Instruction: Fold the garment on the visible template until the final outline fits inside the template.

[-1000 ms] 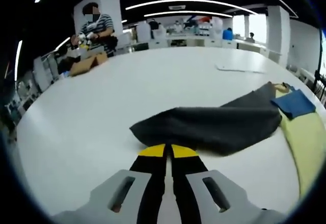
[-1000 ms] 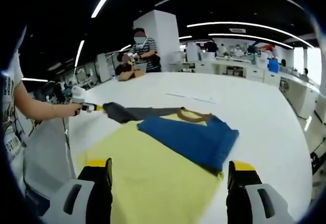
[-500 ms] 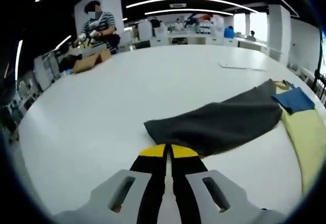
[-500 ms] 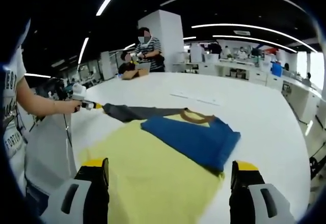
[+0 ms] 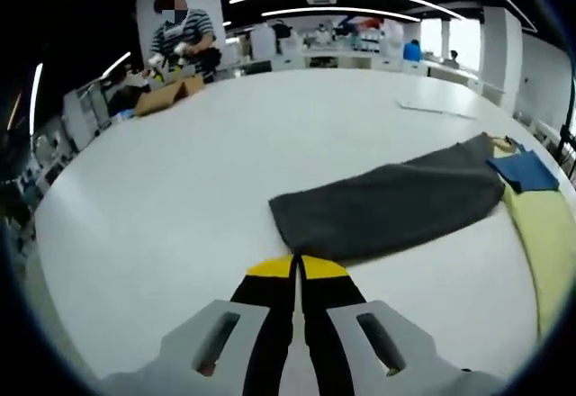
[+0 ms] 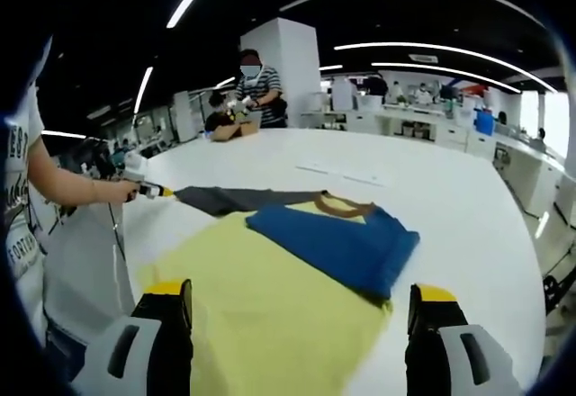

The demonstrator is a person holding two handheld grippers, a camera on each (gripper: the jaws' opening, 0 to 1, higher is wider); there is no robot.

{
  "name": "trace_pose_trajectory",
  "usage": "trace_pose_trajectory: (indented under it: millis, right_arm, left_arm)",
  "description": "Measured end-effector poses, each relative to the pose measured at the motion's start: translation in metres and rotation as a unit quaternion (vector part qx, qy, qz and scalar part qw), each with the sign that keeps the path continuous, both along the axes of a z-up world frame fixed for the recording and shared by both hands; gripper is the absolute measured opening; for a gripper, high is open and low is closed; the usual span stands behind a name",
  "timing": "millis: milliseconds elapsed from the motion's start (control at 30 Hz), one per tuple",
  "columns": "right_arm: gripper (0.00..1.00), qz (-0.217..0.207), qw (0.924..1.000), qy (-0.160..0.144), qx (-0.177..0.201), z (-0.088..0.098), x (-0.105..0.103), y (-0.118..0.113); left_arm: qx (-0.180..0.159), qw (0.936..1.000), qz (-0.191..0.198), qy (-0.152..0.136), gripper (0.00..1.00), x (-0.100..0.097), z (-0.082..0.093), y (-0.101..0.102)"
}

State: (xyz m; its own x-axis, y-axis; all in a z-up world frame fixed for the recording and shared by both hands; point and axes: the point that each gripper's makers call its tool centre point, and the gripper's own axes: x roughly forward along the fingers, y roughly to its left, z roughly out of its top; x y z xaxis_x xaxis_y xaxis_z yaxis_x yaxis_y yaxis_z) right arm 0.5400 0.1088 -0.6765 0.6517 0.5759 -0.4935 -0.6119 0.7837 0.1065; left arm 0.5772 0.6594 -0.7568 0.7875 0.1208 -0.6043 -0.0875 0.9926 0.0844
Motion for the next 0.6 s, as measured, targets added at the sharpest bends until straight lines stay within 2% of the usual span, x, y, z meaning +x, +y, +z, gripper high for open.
trace_pose_trajectory:
  millis: [233, 433, 500, 600]
  right_arm:
    - [0.99, -0.001, 1.0000, 0.002, 0.001, -0.001, -0.003, 0.000]
    - [0.99, -0.003, 1.0000, -0.001, 0.003, 0.002, -0.003, -0.002]
    - [0.99, -0.005, 1.0000, -0.001, 0.003, 0.002, -0.004, -0.003]
    - [0.99, -0.005, 1.0000, -0.001, 0.004, 0.001, -0.004, -0.002]
  left_arm:
    - [-0.002, 1.0000, 0.003, 0.008, 0.00, -0.004, -0.004, -0.001]
    - [0.010, 0.9998, 0.014, 0.000, 0.00, -0.003, 0.003, 0.003]
    - [0.004, 0.9998, 0.021, -0.005, 0.04, -0.003, 0.005, 0.004]
    - [-0.045, 0.9974, 0.049, -0.029, 0.13, -0.001, 0.007, 0.003]
